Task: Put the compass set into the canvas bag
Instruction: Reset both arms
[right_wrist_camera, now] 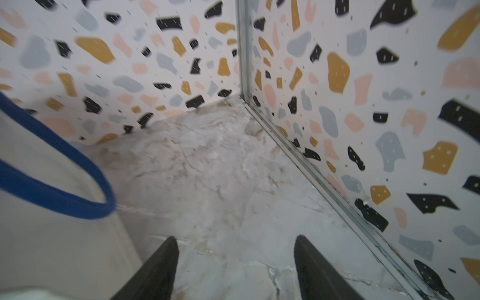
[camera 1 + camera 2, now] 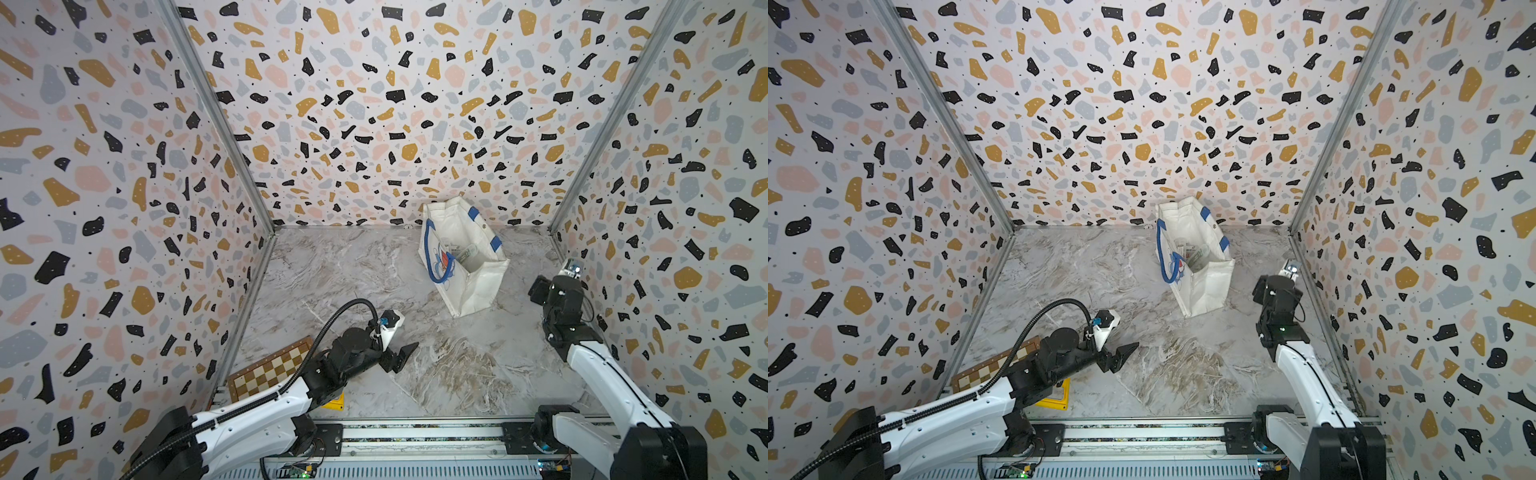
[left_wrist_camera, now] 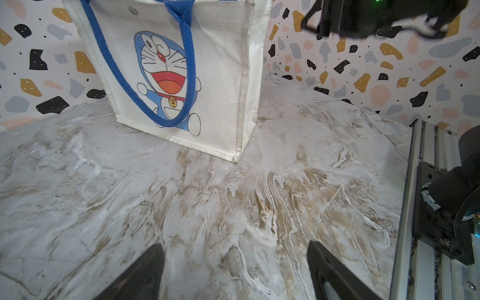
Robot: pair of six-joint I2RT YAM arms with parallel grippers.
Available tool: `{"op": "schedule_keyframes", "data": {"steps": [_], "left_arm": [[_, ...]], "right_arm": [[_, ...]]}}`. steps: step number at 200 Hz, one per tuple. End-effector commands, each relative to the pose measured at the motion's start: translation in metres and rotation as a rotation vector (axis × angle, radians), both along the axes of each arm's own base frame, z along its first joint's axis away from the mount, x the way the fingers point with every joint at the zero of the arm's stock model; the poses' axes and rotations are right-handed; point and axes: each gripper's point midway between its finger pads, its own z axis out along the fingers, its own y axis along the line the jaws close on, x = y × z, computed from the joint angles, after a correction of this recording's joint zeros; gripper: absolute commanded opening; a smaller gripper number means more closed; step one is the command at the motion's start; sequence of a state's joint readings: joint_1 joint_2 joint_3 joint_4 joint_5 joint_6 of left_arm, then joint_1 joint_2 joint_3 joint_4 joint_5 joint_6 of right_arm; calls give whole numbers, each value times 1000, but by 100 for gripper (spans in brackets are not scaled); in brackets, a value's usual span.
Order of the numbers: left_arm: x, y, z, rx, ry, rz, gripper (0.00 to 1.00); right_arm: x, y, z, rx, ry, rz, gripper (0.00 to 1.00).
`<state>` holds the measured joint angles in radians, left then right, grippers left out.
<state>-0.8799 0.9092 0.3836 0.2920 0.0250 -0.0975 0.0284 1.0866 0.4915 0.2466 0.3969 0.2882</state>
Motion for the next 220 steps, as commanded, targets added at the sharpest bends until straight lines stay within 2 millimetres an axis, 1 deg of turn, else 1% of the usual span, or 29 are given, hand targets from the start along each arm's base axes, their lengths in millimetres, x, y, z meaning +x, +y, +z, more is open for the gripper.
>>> {"op": "schedule_keyframes", "data": {"steps": [1, 10, 12, 16, 19, 23, 35, 52, 57, 63, 68, 75, 81, 87, 98, 111, 118, 119, 120, 121, 123, 137, 149, 163, 176, 185, 200, 210, 220], "left_arm": [[1, 4, 7, -23, -13, 20, 87], [2, 6, 6, -22, -14, 29, 87], [2, 6, 7, -22, -15, 30, 87], [2, 6, 6, -21, -14, 32, 87], [3, 6, 6, -19, -15, 35, 87], [3, 7, 5, -16, -15, 37, 87], [5, 7, 3, -9, -17, 50, 88], [7, 5, -1, 6, -1, 49, 88], [7, 4, -2, 8, 5, 44, 88], [7, 2, -3, 11, 11, 36, 88], [7, 1, -4, 12, 14, 34, 88], [7, 0, -4, 15, 17, 30, 88], [8, -1, -5, 17, 19, 30, 88], [8, -2, -6, 18, 21, 30, 88], [9, -2, -8, 26, 22, 31, 88], [10, -1, -10, 35, 21, 36, 88], [11, 0, -11, 40, 21, 46, 89], [11, 1, -11, 41, 20, 48, 89], [11, 1, -12, 42, 20, 50, 89], [11, 1, -12, 43, 21, 52, 89], [12, 2, -12, 44, 22, 57, 89], [18, 8, -14, 39, 26, 109, 92], [27, 15, -18, 29, 29, 189, 100], [42, 30, -24, 51, 22, 316, 100], [54, 43, -22, 141, -12, 400, 100], [66, 53, -13, 234, -67, 457, 100], [90, 80, 12, 356, -173, 619, 100], [105, 98, 25, 389, -201, 720, 100], [120, 119, 30, 388, -195, 805, 100]], "right_arm": [[14, -8, 8, -76, -184, -20, 73], [16, -7, -1, -92, -201, -8, 74], [17, -6, -1, -92, -214, -2, 74], [19, -4, -8, -61, -207, 10, 74], [22, -1, -12, -44, -208, 35, 74], [24, 3, -13, -59, -219, 67, 74], [30, 16, -24, -87, -195, 125, 73], [26, 50, -26, -163, -238, 269, 74], [24, 57, -22, -191, -270, 298, 74], [21, 64, -22, -205, -278, 330, 75], [18, 63, -22, -200, -286, 327, 75], [15, 60, -29, -172, -278, 326, 76], [14, 53, -22, -167, -328, 310, 77], [14, 53, -20, -170, -337, 304, 78], [17, 54, -26, -162, -301, 309, 78], [16, 54, -23, -168, -315, 305, 79], [16, 54, -24, -165, -308, 307, 84], [17, 55, -24, -164, -308, 308, 87], [17, 54, -24, -164, -308, 307, 94], [17, 54, -24, -164, -310, 306, 97], [16, 54, -24, -165, -310, 307, 100], [16, 54, -24, -167, -311, 306, 99], [16, 56, -23, -179, -313, 305, 99], [16, 56, -23, -180, -310, 305, 99], [16, 56, -22, -182, -312, 305, 99], [16, 57, -23, -182, -309, 306, 99], [16, 57, -23, -180, -311, 306, 99], [16, 57, -23, -183, -309, 306, 99], [16, 57, -23, -183, -309, 306, 99]]}}
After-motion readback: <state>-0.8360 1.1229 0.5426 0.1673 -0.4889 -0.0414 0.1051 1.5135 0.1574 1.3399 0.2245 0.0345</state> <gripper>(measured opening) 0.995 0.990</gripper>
